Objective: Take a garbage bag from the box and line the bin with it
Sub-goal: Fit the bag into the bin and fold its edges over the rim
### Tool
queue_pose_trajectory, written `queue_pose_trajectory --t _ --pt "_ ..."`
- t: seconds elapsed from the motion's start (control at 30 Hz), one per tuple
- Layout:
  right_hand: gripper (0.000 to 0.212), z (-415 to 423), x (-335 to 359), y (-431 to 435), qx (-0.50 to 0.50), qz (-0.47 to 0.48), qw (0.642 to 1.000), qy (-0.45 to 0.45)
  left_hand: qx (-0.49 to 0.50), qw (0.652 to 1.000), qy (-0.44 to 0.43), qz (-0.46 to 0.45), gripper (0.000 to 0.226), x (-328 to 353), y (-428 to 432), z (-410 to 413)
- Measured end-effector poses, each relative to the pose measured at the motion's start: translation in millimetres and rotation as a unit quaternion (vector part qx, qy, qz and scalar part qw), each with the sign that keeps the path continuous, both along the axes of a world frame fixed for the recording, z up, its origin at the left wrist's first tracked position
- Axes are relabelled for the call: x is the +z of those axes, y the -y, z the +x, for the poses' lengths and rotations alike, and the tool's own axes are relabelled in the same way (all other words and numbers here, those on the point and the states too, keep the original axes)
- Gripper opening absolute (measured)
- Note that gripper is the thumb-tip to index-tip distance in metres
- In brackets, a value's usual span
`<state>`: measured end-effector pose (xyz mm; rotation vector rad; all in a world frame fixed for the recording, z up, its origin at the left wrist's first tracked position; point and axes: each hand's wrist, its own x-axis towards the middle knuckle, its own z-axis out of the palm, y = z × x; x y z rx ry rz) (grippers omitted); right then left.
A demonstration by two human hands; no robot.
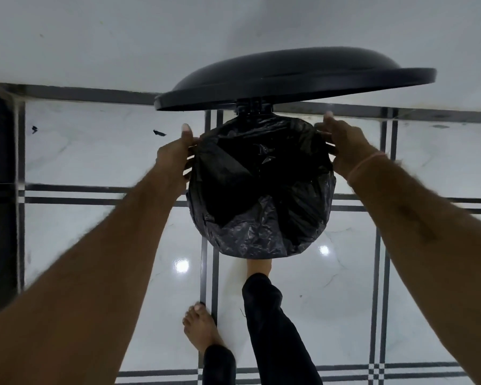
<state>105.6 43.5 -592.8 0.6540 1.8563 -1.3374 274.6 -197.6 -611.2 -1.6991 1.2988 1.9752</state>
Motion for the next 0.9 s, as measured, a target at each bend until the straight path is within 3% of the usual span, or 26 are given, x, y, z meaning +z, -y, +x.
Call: queue_pose_trajectory --t 0.1,0.23,0.33,0.4,0.53,0.63,0.73,0.77,0.83,0.9 --pt "0.049 25 8 -23 -0.043 -0.003 0.999 0.012 -0.016 0.999 -0.017 0.033 0.061 -2 -12 33" --pt "0.029 59 6 -51 -0.023 0.001 0.996 0.087 -0.009 0.999 -0.044 0.031 0.036 -7 -24 71" --pt "0.027 56 1 -54 -0.051 0.003 0.993 0.103 0.006 1.0 -0.021 0.013 0.033 -11 -24 70" --pt "0.03 52 0 -52 -0.082 0.011 0.992 0.095 0.035 0.999 -0.004 -0.009 0.035 -11 -26 64" --pt "0.052 66 1 -62 -0.098 -0.021 0.993 0.065 0.059 0.997 -0.041 0.04 0.05 -6 -37 72" --pt "0.03 86 3 -66 -0.088 0.0 0.995 0.049 0.057 0.997 -0.043 0.016 0.029 -4 -44 83" --pt "0.009 90 -1 -63 -0.151 0.028 0.988 0.001 0.119 0.991 -0.017 -0.055 0.02 -4 -41 78" --pt "0.014 91 -1 -63 -0.179 0.034 0.983 -0.005 0.149 0.987 0.0 -0.066 0.024 -3 -41 77" --pt "0.036 103 1 -65 -0.21 0.043 0.977 0.012 0.195 0.979 0.031 -0.052 0.056 0 -51 82" --pt "0.042 129 2 -73 -0.231 0.016 0.97 0.071 0.22 0.975 0.035 0.006 0.063 7 -73 99"
